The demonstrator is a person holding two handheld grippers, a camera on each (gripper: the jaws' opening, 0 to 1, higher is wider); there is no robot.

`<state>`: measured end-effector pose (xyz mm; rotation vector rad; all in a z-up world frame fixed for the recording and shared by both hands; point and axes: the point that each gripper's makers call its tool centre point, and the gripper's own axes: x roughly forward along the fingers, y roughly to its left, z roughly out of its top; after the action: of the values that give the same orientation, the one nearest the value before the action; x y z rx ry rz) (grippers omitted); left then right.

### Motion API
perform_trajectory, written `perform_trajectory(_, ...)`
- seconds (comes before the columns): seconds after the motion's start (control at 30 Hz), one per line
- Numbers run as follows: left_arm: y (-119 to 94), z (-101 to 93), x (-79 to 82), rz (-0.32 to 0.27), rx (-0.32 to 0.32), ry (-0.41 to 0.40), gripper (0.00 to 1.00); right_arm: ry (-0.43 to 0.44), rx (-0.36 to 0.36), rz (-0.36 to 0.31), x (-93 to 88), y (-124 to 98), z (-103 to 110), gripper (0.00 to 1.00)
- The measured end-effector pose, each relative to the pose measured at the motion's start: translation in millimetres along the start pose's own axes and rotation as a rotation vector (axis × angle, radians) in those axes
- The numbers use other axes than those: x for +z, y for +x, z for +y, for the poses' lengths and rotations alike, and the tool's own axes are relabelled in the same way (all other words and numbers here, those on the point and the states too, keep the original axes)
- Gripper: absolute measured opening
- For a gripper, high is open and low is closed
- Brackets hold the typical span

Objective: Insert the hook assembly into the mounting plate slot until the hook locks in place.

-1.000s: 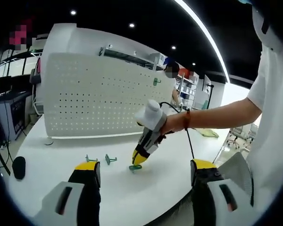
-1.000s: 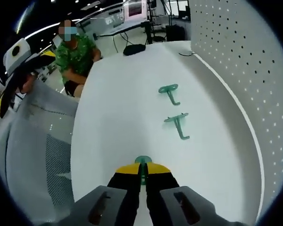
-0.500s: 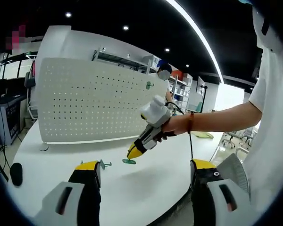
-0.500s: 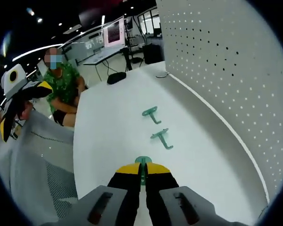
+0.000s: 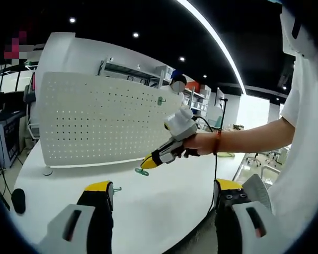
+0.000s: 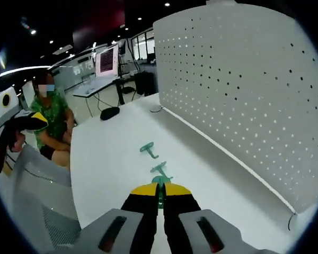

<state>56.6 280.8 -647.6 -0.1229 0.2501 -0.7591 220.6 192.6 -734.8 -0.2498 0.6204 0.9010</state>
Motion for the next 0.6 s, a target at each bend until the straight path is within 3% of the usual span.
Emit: perform_trajectory(0.6, -11.1, -12.2, 4.6, -0.033, -0.075, 0.022, 0.8, 0.043, -0.257, -0.217, 41.4, -45.9, -29.1, 0.01)
